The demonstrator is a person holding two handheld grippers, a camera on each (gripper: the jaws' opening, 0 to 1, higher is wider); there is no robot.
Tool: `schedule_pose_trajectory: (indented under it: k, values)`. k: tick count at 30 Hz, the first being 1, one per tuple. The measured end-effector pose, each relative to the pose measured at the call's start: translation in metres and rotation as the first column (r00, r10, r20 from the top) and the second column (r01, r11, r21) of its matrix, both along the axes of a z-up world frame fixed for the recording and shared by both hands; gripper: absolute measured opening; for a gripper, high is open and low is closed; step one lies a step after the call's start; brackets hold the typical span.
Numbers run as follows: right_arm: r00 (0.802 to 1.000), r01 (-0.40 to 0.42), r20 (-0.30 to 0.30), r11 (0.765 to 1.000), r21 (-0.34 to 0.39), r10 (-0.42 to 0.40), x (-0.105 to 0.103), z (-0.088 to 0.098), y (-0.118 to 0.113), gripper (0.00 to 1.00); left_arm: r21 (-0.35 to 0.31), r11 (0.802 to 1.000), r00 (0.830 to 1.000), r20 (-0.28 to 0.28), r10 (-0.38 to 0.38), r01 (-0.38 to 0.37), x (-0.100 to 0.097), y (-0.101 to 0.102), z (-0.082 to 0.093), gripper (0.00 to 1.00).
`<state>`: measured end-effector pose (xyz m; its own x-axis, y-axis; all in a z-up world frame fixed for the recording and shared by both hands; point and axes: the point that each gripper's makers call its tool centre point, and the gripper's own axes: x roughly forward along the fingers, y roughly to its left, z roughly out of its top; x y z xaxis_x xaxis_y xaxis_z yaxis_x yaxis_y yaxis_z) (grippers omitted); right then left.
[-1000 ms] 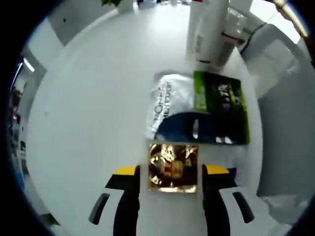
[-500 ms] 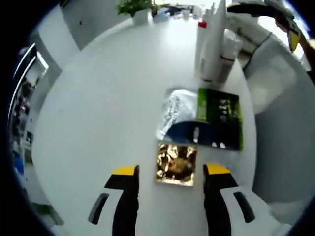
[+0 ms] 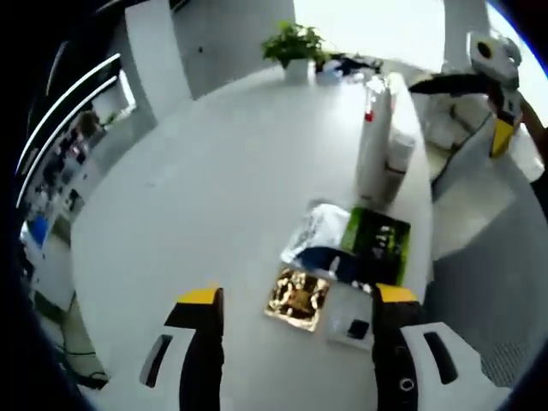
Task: Arrange the skincare products in the storage area until every visible bottle or jar stands upright without overlapping.
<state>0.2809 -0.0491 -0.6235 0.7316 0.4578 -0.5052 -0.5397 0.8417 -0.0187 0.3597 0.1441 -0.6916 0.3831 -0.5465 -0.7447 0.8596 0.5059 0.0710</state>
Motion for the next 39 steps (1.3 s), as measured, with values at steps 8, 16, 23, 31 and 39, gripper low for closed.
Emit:
schedule_pose_trajectory:
  k: [8,16,23,31,39]
  values:
    - [1.000,-0.013,0.001,1.000,-0.018,0.013,0.001,0.002,0.002,0.96,-0.096,0.991,0.994,0.047,0.100,-0.095,-0.018,0.010,0.021,0.76]
    - [1.000,-0.023,0.003,0.999,-0.025,0.023,0.002,0.004,0.004,0.96,-0.154,0.974,0.980,0.080,0.181,-0.167,-0.035,0.018,0.041,0.85]
    - [1.000,-0.017,0.004,0.999,-0.033,0.017,-0.001,0.005,0.001,0.96,-0.260,0.936,0.962,0.072,0.265,-0.238,-0.047,0.021,0.054,0.92]
    - [1.000,0.000,0.005,0.999,-0.045,0.000,-0.011,0.007,-0.008,0.96,-0.287,0.918,0.950,0.064,0.304,-0.275,-0.072,0.026,0.059,0.97]
    - [1.000,-0.001,0.000,0.998,-0.057,0.001,-0.021,0.008,-0.009,0.97,-0.318,0.894,0.936,0.050,0.348,-0.315,-0.090,0.035,0.059,0.97]
